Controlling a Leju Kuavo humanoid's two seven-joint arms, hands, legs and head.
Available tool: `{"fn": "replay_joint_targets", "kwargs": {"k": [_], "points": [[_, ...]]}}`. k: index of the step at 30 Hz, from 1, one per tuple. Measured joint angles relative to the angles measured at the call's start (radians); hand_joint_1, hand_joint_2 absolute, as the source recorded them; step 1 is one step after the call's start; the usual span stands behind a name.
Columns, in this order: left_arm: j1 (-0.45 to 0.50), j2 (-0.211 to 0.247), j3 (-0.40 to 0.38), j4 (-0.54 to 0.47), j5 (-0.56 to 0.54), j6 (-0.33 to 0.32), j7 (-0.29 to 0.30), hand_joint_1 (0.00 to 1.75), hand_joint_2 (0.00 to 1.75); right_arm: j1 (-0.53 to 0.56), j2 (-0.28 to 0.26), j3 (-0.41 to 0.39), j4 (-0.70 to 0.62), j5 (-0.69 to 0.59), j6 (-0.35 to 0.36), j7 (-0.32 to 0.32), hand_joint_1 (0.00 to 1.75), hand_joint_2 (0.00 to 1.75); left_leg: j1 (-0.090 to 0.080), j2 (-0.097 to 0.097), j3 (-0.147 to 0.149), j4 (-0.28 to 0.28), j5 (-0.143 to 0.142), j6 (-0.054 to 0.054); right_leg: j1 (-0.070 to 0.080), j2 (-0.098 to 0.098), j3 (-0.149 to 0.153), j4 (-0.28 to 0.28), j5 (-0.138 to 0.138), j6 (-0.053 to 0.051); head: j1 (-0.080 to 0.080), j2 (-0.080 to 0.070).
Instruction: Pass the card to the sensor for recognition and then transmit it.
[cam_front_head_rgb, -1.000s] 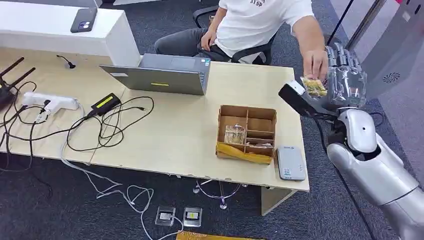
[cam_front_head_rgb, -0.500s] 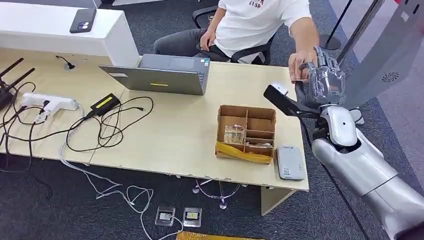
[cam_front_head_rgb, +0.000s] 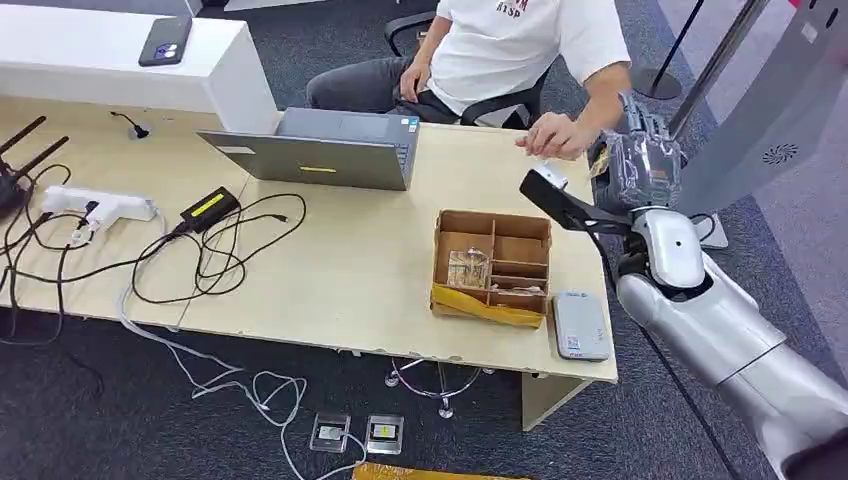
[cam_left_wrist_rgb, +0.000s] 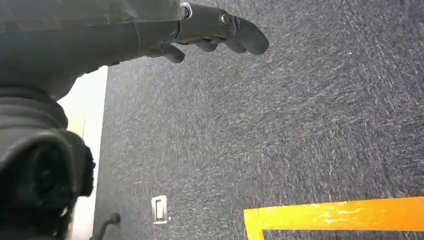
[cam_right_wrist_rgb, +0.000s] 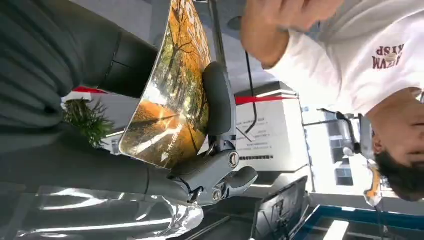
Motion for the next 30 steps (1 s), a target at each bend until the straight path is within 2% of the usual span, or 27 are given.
{"fn": "replay_joint_targets", "kwargs": {"k": [4,6,9,14,19,26,30], "points": [[0.0,0.0,0.0,0.0,0.004,0.005,-0.005,0.0,0.0,-0.001,0.005,0.008,0.009,-0.009,-0.017,-0.008,1.75,1.75,0.0,0.0,0.0,0.0,0.0,0.0,0.0,0.0,0.0,0.0,0.0,0.0,0.0,0.0],[0.001,0.0,0.0,0.0,0.009,0.008,-0.007,0.0,0.0,0.002,0.005,0.008,0.011,-0.023,-0.032,-0.01,1.75,1.75,0.0,0.0,0.017,0.0,0.001,-0.001,0.0,0.0,-0.001,0.0,0.001,0.0,0.0,0.0],[0.002,0.0,0.0,0.0,0.019,0.009,-0.007,0.0,0.0,0.024,-0.005,0.007,0.012,-0.045,-0.058,0.001,1.75,1.75,0.0,0.0,0.019,0.001,0.001,-0.001,0.0,0.001,0.0,0.0,0.001,0.0,0.0,0.0],[0.006,0.0,0.0,0.0,0.034,0.01,-0.004,0.0,0.0,0.109,-0.052,-0.014,-0.015,-0.082,-0.128,0.022,1.75,1.75,0.0,0.001,0.019,0.001,0.0,-0.001,0.0,0.001,0.001,0.0,0.001,0.0,0.0,0.0],[0.007,0.001,0.0,0.0,0.043,0.012,0.026,0.0,0.0,0.227,-0.109,-0.065,-0.059,-0.116,-0.197,0.03,1.75,1.75,0.0,0.001,0.02,0.001,0.0,-0.001,0.0,0.0,0.002,-0.001,0.001,0.0,0.0,0.0],[0.008,0.007,0.0,0.0,0.048,0.018,0.028,0.0,0.0,0.382,-0.177,-0.153,-0.127,-0.122,-0.21,0.043,1.75,1.75,0.0,0.001,0.02,0.001,0.0,-0.001,0.001,0.001,0.002,-0.001,0.001,0.0,0.0,0.0],[0.009,0.007,0.0,0.0,0.048,0.018,0.028,0.0,0.0,0.418,-0.19,-0.177,-0.143,-0.123,-0.21,0.043,1.75,1.75,0.001,0.003,0.02,0.001,0.0,-0.002,0.001,0.002,0.002,-0.001,0.001,-0.001,0.0,0.0]]}}
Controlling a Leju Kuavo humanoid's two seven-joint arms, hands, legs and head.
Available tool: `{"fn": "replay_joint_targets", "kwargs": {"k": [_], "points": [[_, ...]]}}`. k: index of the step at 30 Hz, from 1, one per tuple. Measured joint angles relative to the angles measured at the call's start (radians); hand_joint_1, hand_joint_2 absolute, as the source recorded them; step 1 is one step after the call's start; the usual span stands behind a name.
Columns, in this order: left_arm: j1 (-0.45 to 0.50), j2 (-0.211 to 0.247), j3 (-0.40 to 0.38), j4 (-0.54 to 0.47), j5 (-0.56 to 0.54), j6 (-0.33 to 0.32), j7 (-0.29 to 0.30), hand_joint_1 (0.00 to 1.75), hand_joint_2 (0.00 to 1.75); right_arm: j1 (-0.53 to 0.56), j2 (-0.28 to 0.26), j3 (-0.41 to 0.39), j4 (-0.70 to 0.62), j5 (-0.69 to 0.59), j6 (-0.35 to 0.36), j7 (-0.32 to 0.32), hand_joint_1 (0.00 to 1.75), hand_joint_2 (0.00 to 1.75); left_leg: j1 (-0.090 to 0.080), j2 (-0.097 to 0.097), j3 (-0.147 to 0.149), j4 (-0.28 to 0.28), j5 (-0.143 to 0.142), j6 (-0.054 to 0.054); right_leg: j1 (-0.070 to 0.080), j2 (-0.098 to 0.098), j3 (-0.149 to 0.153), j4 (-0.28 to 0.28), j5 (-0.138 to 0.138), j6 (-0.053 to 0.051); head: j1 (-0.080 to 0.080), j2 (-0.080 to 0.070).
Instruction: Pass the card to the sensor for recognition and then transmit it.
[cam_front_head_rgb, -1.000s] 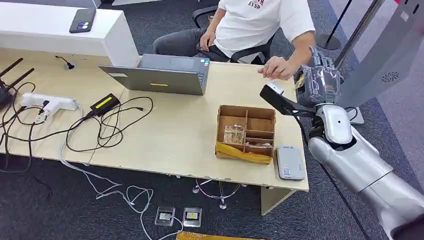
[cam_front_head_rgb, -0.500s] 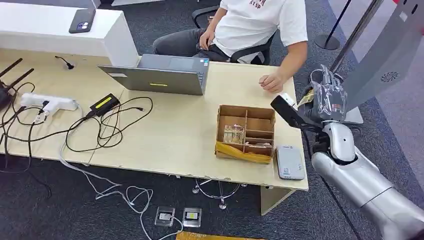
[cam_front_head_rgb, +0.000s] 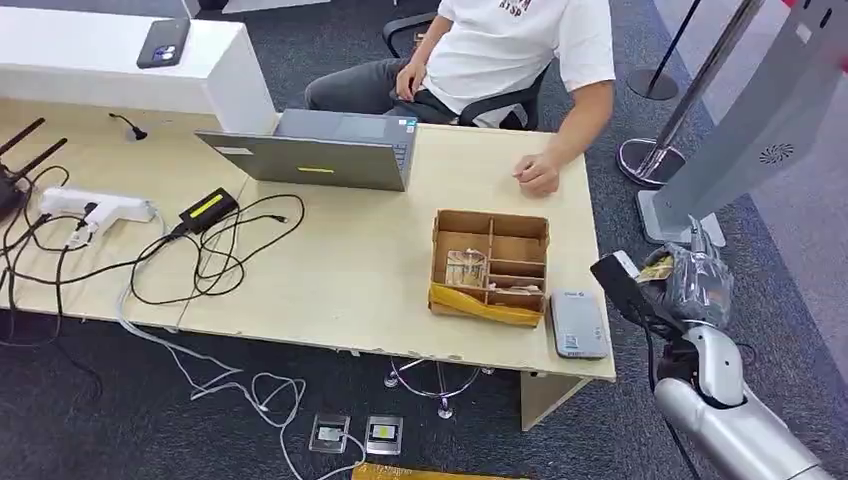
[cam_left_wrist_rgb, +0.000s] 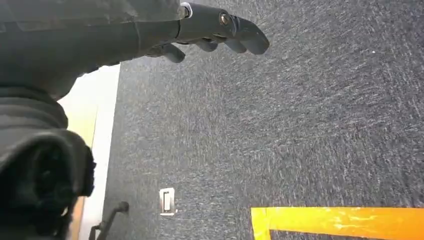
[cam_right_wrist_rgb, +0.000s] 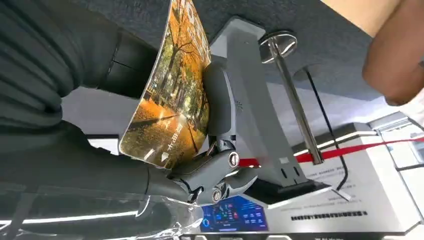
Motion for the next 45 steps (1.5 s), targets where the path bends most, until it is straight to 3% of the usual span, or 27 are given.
{"fn": "replay_joint_targets", "kwargs": {"k": [12,19,30,45], "points": [[-0.003,0.0,-0.005,-0.001,-0.007,-0.003,-0.005,0.0,0.0,0.081,0.014,-0.02,-0.014,0.024,0.058,-0.045,1.75,1.75,0.001,0.0,-0.001,0.0,0.0,0.0,0.0,-0.001,0.0,0.0,0.0,0.0,0.0,0.0],[-0.003,0.0,-0.005,-0.002,0.004,-0.002,-0.005,0.0,0.0,0.085,0.075,-0.011,0.018,0.048,0.084,-0.108,1.75,1.75,0.002,0.0,-0.001,0.0,0.0,0.0,0.001,-0.001,0.0,0.0,0.0,0.0,0.0,0.0],[-0.004,0.0,-0.006,-0.006,0.014,0.007,-0.005,0.0,0.0,0.074,0.176,0.022,0.136,0.03,0.101,-0.149,1.75,1.75,0.002,-0.001,-0.001,0.0,0.0,0.0,0.002,-0.001,0.0,0.0,0.0,0.0,0.0,0.0],[-0.005,0.0,-0.022,-0.016,0.011,0.015,0.01,0.0,0.0,0.073,0.23,0.022,0.268,-0.01,0.072,-0.193,1.75,1.75,0.002,0.0,0.0,0.0,0.0,0.0,0.002,0.0,0.001,0.0,0.0,0.0,0.0,0.0]]}}
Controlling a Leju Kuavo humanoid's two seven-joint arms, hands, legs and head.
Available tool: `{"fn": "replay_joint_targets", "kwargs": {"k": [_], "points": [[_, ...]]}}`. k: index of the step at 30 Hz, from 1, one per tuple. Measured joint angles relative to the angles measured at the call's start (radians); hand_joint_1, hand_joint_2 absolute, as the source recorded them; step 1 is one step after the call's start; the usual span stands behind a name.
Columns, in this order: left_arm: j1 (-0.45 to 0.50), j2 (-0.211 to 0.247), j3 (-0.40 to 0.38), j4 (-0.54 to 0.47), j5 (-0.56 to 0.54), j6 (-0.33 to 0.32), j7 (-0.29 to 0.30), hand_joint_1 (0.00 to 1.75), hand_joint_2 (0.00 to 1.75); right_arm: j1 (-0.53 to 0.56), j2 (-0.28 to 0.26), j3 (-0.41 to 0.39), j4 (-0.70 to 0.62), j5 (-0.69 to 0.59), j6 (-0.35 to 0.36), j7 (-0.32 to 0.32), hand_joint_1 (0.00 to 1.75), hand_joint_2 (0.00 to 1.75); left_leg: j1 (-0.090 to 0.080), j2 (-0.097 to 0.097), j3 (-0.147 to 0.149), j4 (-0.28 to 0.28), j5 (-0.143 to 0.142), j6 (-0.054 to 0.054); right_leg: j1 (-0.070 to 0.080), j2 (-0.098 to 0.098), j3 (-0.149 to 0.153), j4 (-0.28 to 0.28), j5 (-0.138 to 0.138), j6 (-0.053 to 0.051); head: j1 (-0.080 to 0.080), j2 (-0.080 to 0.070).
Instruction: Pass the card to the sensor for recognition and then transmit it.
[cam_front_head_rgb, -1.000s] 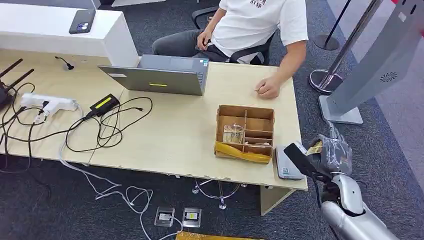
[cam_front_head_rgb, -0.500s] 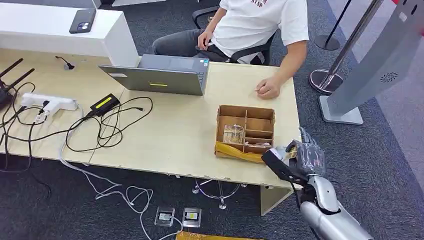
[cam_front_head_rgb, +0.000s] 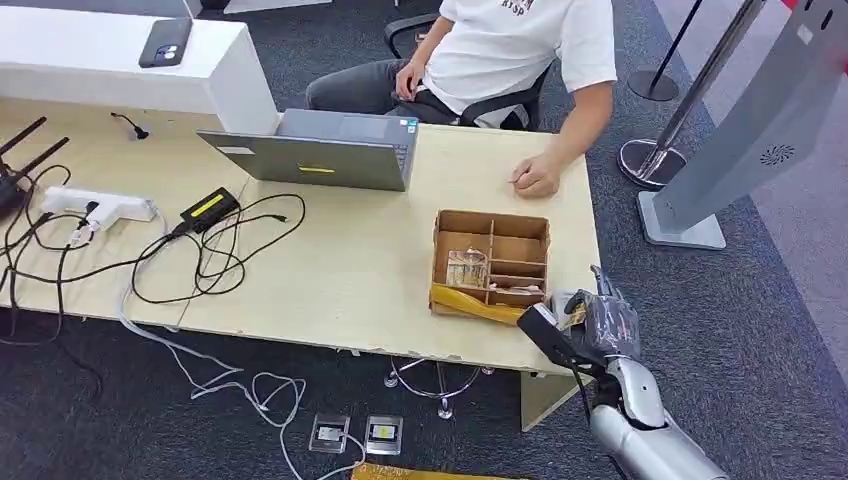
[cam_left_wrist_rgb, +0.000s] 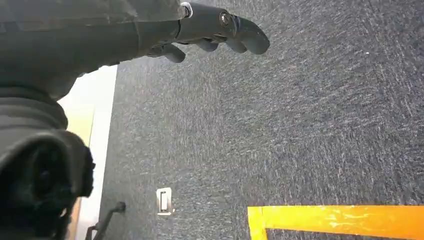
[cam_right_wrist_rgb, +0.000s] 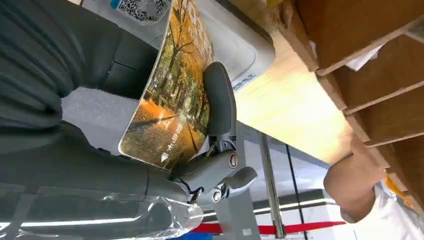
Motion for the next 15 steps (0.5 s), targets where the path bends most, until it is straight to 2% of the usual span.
{"fn": "replay_joint_targets", "kwargs": {"k": [15], "points": [[0.0,-0.001,-0.009,-0.008,0.002,0.002,-0.002,0.0,0.0,-0.002,0.007,-0.03,0.048,-0.025,-0.026,-0.003,1.75,1.75,0.0,0.0,0.001,0.0,0.0,0.0,0.0,0.0,0.001,0.0,0.001,-0.001,0.0,0.0]]}}
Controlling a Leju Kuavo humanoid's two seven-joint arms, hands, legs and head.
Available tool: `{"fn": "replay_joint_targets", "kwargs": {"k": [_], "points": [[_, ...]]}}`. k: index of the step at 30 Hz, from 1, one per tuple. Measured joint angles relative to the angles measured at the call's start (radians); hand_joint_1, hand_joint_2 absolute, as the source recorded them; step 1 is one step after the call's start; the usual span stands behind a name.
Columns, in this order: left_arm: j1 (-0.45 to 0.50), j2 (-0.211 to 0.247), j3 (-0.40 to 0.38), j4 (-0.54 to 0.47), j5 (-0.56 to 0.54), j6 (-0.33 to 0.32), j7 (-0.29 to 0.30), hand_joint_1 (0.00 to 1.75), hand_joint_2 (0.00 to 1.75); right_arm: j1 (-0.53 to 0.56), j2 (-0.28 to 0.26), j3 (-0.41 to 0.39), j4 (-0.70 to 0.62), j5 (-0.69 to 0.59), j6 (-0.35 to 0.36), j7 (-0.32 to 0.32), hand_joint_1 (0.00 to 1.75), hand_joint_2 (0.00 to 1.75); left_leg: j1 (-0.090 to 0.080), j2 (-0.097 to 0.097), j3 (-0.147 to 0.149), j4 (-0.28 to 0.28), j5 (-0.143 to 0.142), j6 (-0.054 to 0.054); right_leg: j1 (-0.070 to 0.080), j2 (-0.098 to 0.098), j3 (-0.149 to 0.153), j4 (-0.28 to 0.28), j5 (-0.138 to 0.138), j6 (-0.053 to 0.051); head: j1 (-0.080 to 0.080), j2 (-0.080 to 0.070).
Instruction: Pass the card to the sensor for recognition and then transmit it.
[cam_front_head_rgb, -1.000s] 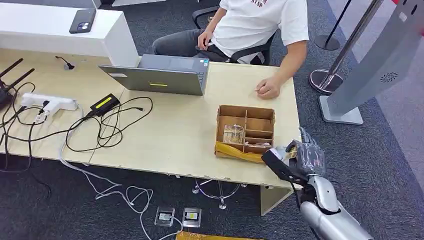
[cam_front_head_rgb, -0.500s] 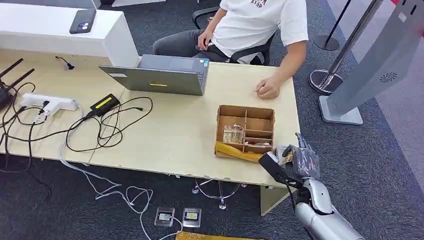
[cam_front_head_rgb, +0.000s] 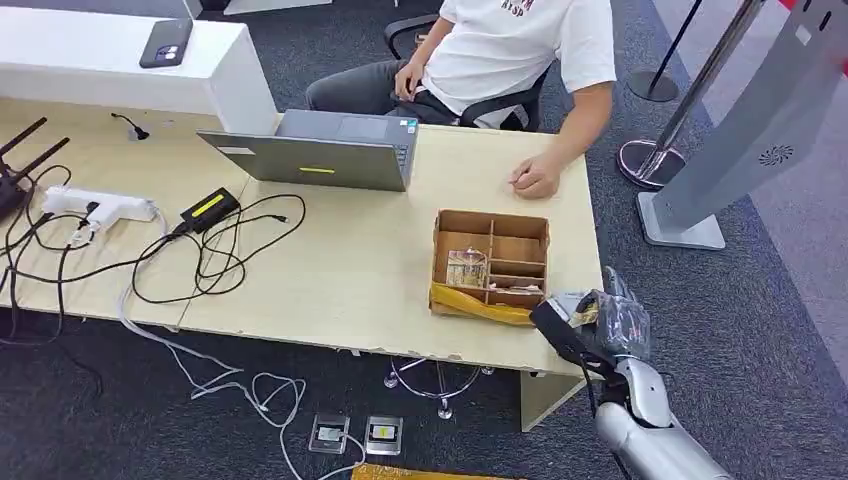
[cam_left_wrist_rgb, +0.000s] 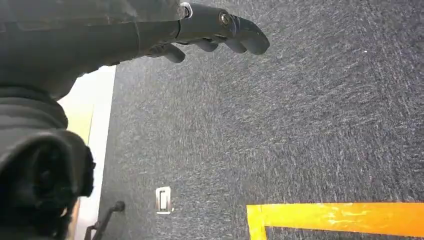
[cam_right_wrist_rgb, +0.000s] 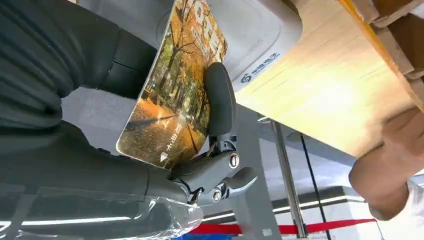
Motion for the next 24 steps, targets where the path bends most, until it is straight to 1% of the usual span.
{"fn": "replay_joint_targets", "kwargs": {"k": [8,13,16,19,24], "points": [[0.0,0.0,-0.01,0.0,0.009,0.003,-0.012,0.0,0.0,-0.003,0.005,-0.012,0.006,-0.005,-0.019,-0.012,1.75,1.75,0.0,0.0,0.0,0.0,0.0,0.0,0.0,0.0,0.001,0.0,0.0,0.0,0.0,0.0],[0.0,0.002,-0.016,0.0,0.002,0.0,-0.013,0.0,0.0,-0.016,0.004,-0.029,-0.02,0.003,-0.006,0.019,1.75,1.75,0.0,0.0,0.0,0.0,0.0,0.0,0.0,0.0,0.0,0.0,0.001,-0.001,0.0,0.0],[0.0,0.002,-0.021,0.0,-0.003,-0.005,-0.013,0.0,0.0,-0.035,-0.004,-0.042,-0.055,0.003,0.017,0.033,1.75,1.75,0.0,0.0,-0.001,0.0,0.0,-0.001,0.0,0.0,0.0,0.0,0.001,-0.001,0.0,0.0],[0.0,0.002,-0.034,0.0,-0.009,-0.007,-0.013,0.0,0.0,-0.077,-0.012,-0.053,-0.1,0.008,0.039,0.045,1.75,1.75,0.0,0.001,-0.001,0.0,0.001,-0.001,0.0,0.0,0.0,0.0,0.001,-0.001,0.0,0.0],[-0.001,0.002,-0.042,0.0,-0.011,-0.007,-0.021,0.0,0.0,-0.193,-0.011,-0.055,-0.139,0.012,0.075,0.063,1.75,1.75,0.0,0.002,-0.001,0.0,0.001,-0.001,0.0,0.002,-0.001,0.0,0.002,-0.001,0.0,0.0]]}}
